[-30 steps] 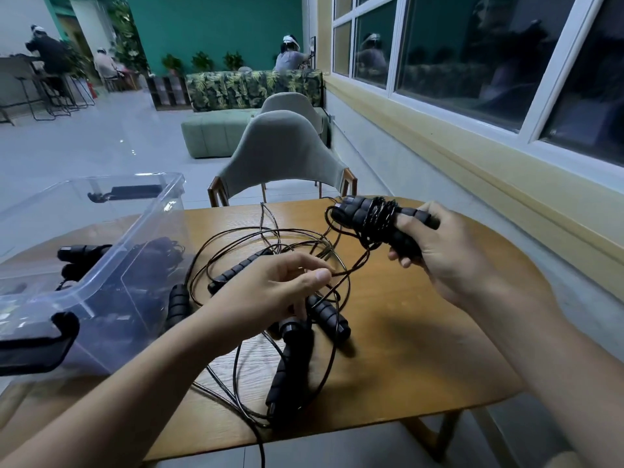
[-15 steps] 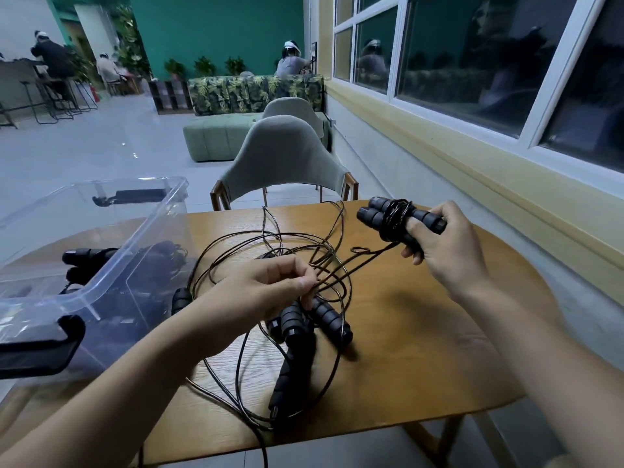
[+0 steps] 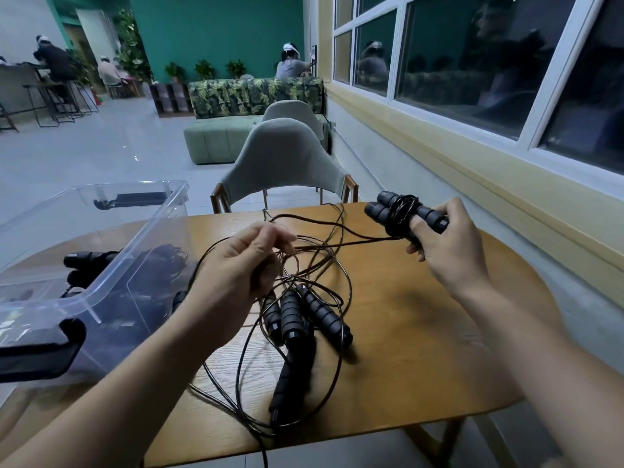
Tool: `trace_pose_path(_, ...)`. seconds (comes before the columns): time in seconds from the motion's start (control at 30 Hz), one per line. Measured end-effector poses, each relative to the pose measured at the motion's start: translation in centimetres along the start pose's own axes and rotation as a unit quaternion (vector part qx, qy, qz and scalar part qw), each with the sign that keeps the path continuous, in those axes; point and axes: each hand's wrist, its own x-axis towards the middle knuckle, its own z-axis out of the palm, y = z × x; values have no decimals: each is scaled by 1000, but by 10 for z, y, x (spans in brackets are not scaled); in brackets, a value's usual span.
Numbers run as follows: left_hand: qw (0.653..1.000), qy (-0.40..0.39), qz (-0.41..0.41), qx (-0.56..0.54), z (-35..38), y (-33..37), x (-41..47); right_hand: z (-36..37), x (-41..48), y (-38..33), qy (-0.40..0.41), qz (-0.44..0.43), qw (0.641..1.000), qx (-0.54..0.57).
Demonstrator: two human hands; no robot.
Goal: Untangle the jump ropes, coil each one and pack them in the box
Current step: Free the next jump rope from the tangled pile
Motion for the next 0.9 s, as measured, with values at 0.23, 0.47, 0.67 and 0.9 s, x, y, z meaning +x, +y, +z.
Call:
trace_pose_path(0.23, 989, 97, -107, 27, -5, -3, 8, -2, -3, -8, -1, -17, 1000, 17)
trace_pose_path(0.47, 983, 141, -72, 89, -3, -5, 10, -5, -5, -23, 3, -52, 997, 60)
trace_pose_path(0.67, 966, 103, 48, 231, 18, -6, 1, -3, -12, -41, -15, -47, 994, 100)
trace_pose_path(0.9, 881, 40, 148, 447, 44, -4, 22, 3, -29, -71, -57, -24, 971, 230)
